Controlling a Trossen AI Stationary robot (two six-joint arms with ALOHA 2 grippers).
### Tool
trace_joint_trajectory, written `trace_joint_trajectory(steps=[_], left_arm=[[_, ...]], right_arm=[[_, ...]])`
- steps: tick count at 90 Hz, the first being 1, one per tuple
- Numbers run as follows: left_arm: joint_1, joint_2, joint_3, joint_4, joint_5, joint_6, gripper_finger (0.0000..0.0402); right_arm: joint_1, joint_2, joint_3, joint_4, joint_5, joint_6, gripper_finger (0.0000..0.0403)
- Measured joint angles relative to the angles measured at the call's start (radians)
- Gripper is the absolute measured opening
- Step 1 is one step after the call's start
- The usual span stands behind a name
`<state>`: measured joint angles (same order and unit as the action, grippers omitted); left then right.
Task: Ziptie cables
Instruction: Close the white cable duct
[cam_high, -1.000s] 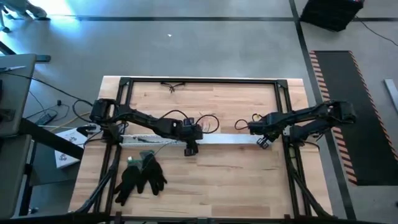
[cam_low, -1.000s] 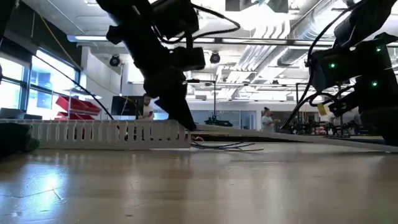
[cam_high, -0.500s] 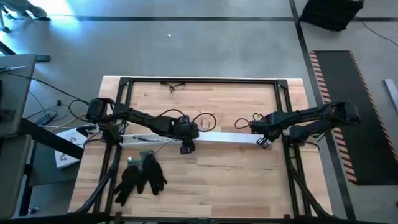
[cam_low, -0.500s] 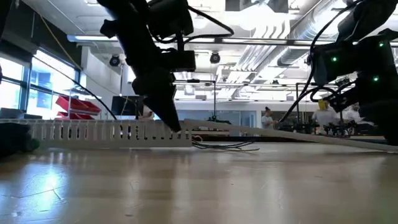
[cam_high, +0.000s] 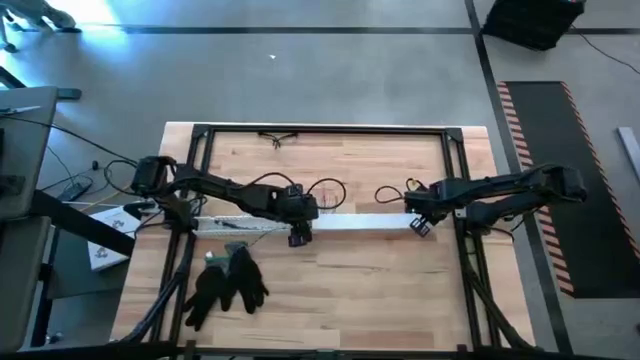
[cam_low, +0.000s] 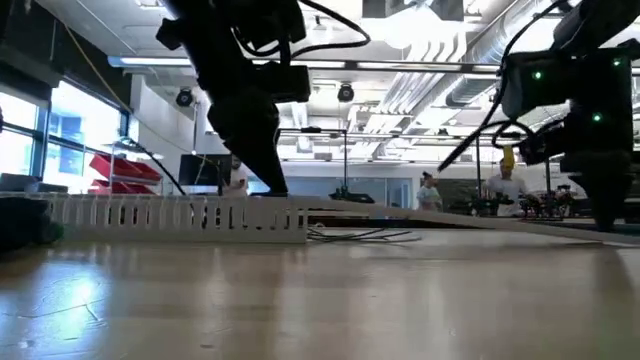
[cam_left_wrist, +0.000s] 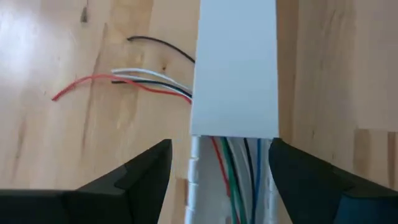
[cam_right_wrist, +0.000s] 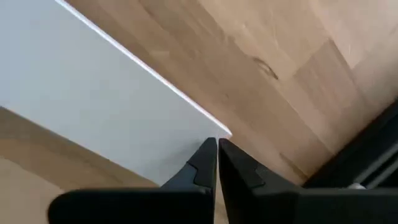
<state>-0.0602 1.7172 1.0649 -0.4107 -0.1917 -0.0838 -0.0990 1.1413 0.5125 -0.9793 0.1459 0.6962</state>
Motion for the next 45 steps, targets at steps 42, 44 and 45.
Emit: trace_joint_trajectory(steps=[42, 44, 45], left_arm=[[-0.044, -0.071, 0.002, -0.134, -0.029, -0.093, 0.0245], [-0.048, -0.071, 0.002, -0.146, -0.028, -0.100, 0.0245], [-0.050, -0.071, 0.002, -0.151, -0.028, -0.103, 0.0245]], right_arm=[[0.088, -0.121, -0.002, 0.385, -0.074, -0.254, 0.0096], [0.100, -0.118, -0.002, 0.430, -0.075, -0.291, 0.0105], [0.106, -0.116, -0.002, 0.452, -0.075, -0.311, 0.0110]])
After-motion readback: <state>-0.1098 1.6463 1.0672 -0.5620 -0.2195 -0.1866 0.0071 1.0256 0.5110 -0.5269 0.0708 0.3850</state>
